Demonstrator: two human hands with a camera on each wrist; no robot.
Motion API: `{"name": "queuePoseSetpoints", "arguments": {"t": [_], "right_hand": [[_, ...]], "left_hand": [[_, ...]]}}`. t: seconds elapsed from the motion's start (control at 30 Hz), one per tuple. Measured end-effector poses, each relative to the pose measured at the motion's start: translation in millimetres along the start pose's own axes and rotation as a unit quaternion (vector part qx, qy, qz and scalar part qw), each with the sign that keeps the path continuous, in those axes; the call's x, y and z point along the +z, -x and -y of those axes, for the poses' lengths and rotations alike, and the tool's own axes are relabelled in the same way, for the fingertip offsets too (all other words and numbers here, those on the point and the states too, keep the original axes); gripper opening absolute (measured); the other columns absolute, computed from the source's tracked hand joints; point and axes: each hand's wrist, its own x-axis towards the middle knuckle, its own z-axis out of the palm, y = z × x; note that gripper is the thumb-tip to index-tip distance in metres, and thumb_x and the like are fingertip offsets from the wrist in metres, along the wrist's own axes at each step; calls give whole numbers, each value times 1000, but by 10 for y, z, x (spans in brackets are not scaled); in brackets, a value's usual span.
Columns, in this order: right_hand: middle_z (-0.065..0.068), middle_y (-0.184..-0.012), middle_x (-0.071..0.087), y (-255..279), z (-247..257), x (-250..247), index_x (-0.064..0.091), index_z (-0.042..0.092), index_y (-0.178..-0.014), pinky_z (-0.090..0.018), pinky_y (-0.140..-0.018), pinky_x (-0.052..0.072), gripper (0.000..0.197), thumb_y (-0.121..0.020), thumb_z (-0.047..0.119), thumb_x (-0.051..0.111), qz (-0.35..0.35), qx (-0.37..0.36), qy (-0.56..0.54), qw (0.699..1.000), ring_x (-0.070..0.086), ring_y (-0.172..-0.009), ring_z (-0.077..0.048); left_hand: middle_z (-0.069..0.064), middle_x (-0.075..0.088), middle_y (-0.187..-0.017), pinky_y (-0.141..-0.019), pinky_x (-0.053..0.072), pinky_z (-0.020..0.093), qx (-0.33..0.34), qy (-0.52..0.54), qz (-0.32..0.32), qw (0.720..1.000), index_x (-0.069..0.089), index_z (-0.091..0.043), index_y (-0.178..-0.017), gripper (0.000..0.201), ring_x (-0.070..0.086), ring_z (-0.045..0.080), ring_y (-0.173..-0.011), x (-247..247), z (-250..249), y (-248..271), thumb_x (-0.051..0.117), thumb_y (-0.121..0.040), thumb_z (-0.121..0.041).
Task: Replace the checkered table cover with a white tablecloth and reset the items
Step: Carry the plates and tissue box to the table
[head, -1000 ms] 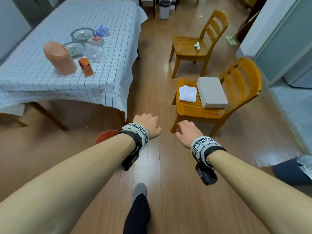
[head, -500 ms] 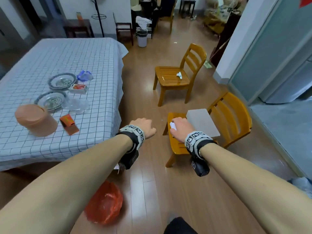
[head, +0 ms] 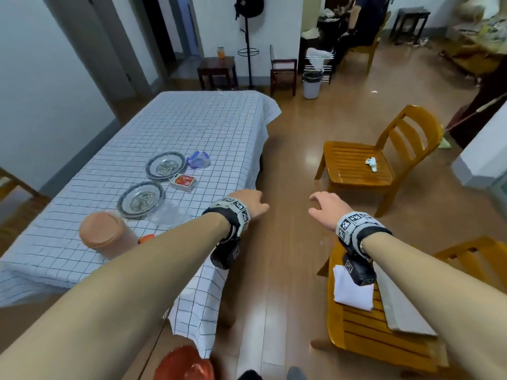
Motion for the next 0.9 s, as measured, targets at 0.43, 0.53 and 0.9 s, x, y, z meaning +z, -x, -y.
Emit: {"name": "queuePoseSetpoints", "arguments": {"t": [0.43, 0.53, 0.9], "right_hand": [[-4, -146, 50, -2718, 947, 154, 47, 19, -142, -39, -108, 42, 49, -94, 28, 53, 68, -90, 20, 993, 48, -132, -23], [-7, -148, 47, -3309, 1270, 205, 45, 16, -144, -40, -111, 39, 50, -95, 27, 53, 104, -101, 42, 989, 43, -135, -24], [-6, -150, 44, -4959, 2569, 358, 41, 17, -147, -38, -110, 37, 53, -96, 30, 52, 186, -181, 107, 960, 40, -137, -24]], "left_hand": [[14, 60, -128, -92, 48, 37, -134, 101, 0, 986, 55, -12, -129, 48, 57, 32, -112, -343, 1744, -1657, 45, -92, -42], [16, 56, -134, -88, 44, 34, -158, 127, 25, 979, 55, -12, -131, 49, 56, 32, -116, -325, 2244, -2053, 46, -94, -43], [15, 60, -125, -94, 46, 41, -257, 180, 82, 946, 56, -6, -125, 37, 58, 33, -112, -293, 3616, -2700, 44, -99, -29]]}}
